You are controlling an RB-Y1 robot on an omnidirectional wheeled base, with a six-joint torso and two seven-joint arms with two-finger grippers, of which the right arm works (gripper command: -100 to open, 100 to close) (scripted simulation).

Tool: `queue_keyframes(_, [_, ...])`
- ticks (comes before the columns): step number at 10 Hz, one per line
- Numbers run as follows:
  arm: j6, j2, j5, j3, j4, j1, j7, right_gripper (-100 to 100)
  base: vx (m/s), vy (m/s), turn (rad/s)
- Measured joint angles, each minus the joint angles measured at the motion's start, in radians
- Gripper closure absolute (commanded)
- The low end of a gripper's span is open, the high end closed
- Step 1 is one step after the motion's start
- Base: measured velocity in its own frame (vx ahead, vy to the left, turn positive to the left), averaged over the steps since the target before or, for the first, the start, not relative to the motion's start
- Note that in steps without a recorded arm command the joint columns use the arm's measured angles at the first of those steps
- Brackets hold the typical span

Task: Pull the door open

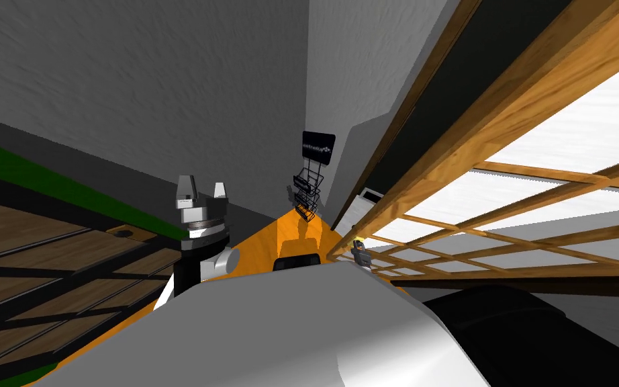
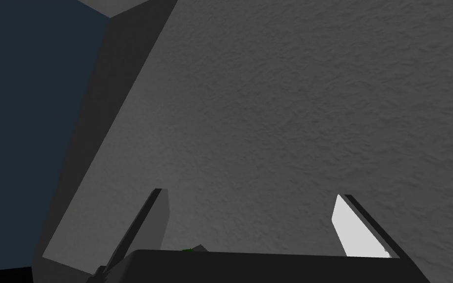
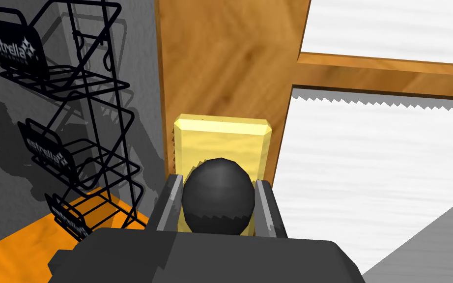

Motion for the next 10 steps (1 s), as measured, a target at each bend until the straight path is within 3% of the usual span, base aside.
queue_keyframes(4, [-0.013, -0.011, 0.013, 0.018, 0.002, 0.003, -0.010, 100, -0.124, -0.017, 0.042])
queue_keyframes(10, [-0.054, -0.043, 0.071, 0.098, -0.018, 0.041, -0.040, 100, -0.202, -0.029, 0.057])
